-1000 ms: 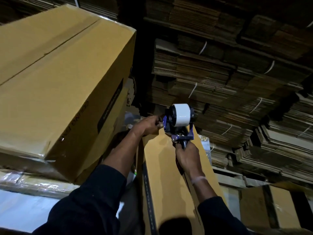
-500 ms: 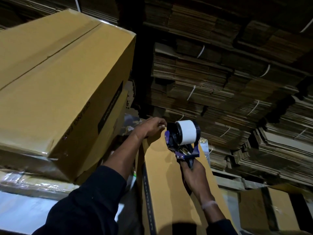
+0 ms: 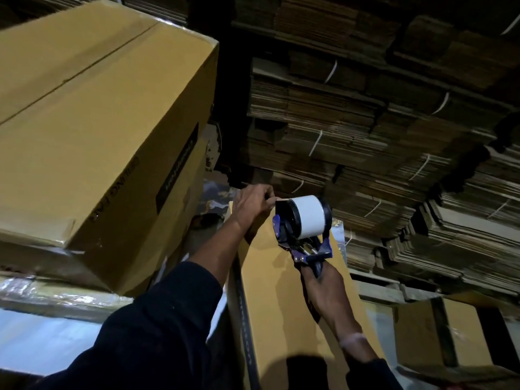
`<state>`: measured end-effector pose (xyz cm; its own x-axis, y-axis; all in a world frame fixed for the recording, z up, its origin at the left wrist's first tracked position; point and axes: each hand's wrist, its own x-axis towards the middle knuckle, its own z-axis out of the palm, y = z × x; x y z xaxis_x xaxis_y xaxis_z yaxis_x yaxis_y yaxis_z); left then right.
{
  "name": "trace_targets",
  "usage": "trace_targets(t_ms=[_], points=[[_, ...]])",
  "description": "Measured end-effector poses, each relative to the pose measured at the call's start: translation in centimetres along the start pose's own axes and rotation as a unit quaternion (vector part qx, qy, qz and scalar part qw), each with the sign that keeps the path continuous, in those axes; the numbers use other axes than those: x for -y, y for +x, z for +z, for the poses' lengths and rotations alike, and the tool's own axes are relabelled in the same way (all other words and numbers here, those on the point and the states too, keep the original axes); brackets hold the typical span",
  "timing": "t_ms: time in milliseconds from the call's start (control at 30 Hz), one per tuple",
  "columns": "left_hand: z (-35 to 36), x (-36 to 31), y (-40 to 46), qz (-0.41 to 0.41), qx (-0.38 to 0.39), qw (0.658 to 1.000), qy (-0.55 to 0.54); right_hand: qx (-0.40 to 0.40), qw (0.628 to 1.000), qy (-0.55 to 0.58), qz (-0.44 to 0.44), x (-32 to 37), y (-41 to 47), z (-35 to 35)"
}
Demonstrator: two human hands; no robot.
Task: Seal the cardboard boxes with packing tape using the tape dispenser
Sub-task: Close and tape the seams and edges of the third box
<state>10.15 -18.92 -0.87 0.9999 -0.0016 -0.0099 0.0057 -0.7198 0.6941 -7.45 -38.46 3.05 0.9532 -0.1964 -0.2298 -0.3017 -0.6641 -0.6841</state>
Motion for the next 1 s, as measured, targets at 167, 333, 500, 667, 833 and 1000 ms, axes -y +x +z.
trace_targets(t_ms=[167,333,500,667,833,1000], points=[[0.5,-0.4,0.1,0.012,-0.004,1.000,0.022,-0.010,1.000,0.013,0.012,-1.5,-1.0,-0.1],[0.9,-0.6,-0.6,0.070,-0.004,0.989,0.132,-0.014,0.999,0.038,0.006,-0.9,-0.6,0.3],[2.0,1.1,-1.8,0.150,0.031,0.966,0.206,0.001,0.998,0.065,0.020,0.6,1.3,0.4],[1.6,1.3,-0.5,0.172,0.047,0.964,0.195,-0.002,0.997,0.066,0.030,2.0,3.6,1.0],[1.0,1.3,1.5,0.180,0.036,0.964,0.192,-0.005,0.997,0.065,0.036,1.9,4.4,1.2],[1.6,1.4,2.2,0.185,0.022,0.952,0.242,-0.007,0.998,0.055,0.028,2.4,4.3,0.8]])
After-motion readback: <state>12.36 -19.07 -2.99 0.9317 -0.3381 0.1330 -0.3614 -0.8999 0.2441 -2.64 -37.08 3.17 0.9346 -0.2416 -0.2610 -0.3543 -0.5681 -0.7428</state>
